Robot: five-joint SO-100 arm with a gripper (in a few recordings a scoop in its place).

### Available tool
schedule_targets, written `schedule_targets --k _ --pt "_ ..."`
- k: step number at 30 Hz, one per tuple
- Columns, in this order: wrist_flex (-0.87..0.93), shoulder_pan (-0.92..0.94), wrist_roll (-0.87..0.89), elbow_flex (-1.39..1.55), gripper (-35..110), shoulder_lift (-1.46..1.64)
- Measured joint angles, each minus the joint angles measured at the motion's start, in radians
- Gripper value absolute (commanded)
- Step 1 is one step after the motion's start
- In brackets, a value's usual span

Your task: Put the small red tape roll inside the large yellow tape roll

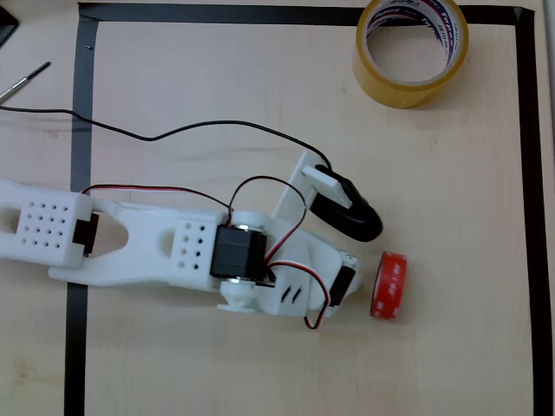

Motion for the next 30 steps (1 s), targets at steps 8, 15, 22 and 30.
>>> schedule_targets --k 8,15,22,30 --pt "0.189 -0.018 0.0 -0.011 0 0.035" --pt "0.282 -0.011 -0.098 -0.008 0 0.075" --pt "0.219 0.135 -0.304 -0.008 17 0.245" --pt "0.184 0.161 -0.439 -0.008 37 0.391"
